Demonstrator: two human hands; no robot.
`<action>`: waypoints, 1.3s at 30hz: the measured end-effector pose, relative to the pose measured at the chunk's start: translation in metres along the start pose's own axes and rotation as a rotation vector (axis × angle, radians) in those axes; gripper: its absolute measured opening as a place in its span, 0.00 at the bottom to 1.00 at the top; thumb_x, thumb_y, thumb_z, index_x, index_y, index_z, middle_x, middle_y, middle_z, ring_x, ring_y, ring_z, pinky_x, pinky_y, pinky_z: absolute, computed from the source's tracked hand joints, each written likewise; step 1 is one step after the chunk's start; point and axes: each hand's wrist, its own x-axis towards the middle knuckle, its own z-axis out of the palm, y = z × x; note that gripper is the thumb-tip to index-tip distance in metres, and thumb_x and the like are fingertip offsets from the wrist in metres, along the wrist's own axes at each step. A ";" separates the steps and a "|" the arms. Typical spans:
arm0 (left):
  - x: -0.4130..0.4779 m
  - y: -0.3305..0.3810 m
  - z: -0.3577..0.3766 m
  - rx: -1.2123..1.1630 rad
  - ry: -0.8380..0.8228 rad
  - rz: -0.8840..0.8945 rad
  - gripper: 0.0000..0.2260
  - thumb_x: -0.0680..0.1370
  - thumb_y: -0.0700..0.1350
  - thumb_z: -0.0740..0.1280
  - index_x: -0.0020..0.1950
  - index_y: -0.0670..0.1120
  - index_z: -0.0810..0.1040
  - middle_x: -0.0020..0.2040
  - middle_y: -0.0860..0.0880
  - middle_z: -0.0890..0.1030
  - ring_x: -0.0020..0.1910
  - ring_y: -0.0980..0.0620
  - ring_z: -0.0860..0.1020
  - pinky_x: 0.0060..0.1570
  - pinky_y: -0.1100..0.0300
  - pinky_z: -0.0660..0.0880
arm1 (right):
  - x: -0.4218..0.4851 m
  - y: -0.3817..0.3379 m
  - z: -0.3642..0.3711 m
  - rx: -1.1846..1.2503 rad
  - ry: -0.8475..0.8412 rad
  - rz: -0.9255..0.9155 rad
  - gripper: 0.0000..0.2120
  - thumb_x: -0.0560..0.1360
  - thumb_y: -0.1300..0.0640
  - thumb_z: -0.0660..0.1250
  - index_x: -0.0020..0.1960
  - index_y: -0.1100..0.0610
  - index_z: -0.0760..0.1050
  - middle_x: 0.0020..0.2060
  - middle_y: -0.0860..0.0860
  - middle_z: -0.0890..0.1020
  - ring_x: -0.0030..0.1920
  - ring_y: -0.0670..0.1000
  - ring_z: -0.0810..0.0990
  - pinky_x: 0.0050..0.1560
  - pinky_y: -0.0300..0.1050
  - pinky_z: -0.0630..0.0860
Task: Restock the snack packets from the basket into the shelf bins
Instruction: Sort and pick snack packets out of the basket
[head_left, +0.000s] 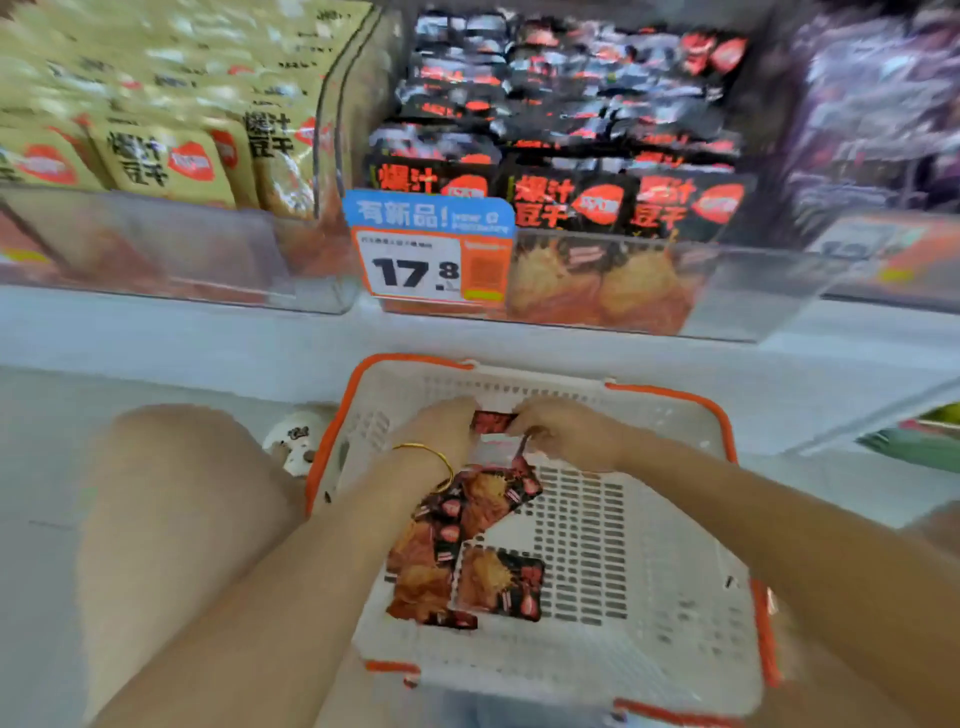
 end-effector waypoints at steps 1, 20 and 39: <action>-0.012 0.012 -0.001 -0.003 0.028 0.029 0.13 0.81 0.42 0.58 0.64 0.42 0.72 0.61 0.40 0.76 0.57 0.42 0.75 0.53 0.54 0.72 | -0.020 -0.006 -0.007 0.020 0.022 0.028 0.14 0.75 0.73 0.59 0.50 0.60 0.79 0.49 0.55 0.78 0.48 0.48 0.78 0.47 0.28 0.66; -0.112 0.158 -0.154 -0.426 0.864 0.672 0.10 0.77 0.38 0.63 0.57 0.44 0.75 0.47 0.49 0.79 0.48 0.47 0.77 0.51 0.53 0.73 | -0.205 -0.073 -0.192 0.067 1.096 0.019 0.06 0.75 0.63 0.66 0.51 0.56 0.73 0.32 0.46 0.72 0.25 0.42 0.73 0.28 0.40 0.70; -0.053 0.209 -0.202 -0.448 0.629 0.667 0.09 0.80 0.35 0.59 0.59 0.37 0.72 0.50 0.43 0.75 0.48 0.48 0.72 0.41 0.60 0.64 | -0.165 -0.080 -0.226 0.632 1.258 -0.180 0.08 0.80 0.54 0.61 0.57 0.51 0.66 0.49 0.49 0.73 0.32 0.50 0.79 0.29 0.42 0.76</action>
